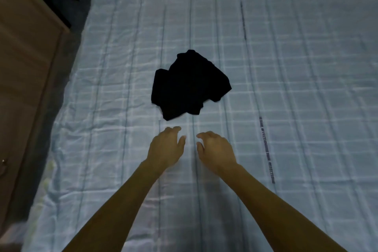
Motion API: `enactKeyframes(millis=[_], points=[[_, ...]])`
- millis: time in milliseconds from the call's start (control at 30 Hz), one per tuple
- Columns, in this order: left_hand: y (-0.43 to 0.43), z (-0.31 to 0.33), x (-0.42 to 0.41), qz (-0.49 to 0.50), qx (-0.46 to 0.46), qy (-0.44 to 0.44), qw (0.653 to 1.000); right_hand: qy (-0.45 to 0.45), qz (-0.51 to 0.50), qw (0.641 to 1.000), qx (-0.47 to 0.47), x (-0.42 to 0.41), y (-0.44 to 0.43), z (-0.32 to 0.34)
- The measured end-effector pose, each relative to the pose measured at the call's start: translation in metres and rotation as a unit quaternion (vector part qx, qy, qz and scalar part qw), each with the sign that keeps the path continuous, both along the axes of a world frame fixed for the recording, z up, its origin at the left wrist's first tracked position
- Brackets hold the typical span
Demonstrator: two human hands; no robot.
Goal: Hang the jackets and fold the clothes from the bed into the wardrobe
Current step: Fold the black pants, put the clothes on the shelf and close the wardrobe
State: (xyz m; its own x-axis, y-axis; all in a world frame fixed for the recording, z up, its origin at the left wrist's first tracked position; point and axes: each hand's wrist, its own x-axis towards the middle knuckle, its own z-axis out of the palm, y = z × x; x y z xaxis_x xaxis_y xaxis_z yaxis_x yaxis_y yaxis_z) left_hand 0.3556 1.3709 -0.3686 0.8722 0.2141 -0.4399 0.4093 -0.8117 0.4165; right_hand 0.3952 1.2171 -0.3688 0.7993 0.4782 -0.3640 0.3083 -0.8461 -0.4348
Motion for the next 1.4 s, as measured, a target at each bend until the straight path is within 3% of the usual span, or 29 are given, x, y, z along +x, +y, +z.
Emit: enactKeyframes(millis=[200,367,567,767,900,1033,1167,1300,1400], points=[[0.001,-0.083,0.06,-0.002,0.044,-0.025,0.999,-0.065,-0.039,0.997,-0.006,0.072,0.024,-0.072],[0.001,-0.14,0.107,-0.043,0.142,-0.065,0.987,-0.094,-0.045,0.993,-0.046,0.119,0.028,-0.131],[0.019,-0.147,0.159,-0.079,0.208,-0.156,0.962,-0.166,-0.072,0.983,0.018,0.146,0.052,-0.153],[0.035,-0.11,0.157,-0.1,0.136,-0.216,0.962,-0.166,-0.104,0.969,0.153,0.139,0.055,-0.122],[0.019,-0.054,0.142,-0.066,0.025,-0.243,0.967,-0.153,-0.138,0.958,0.201,0.122,0.045,-0.076],[-0.005,0.019,0.136,-0.032,-0.04,-0.275,0.96,-0.027,-0.175,0.957,0.231,0.105,0.027,-0.01],[-0.021,0.082,0.117,0.009,-0.13,-0.276,0.952,0.009,-0.136,0.944,0.299,0.079,0.007,0.051],[-0.037,0.132,0.079,0.031,-0.201,-0.242,0.949,-0.063,-0.112,0.959,0.251,0.053,-0.012,0.094],[-0.051,0.145,0.033,0.034,-0.242,-0.197,0.95,-0.052,-0.069,0.983,0.164,0.024,-0.033,0.118]])
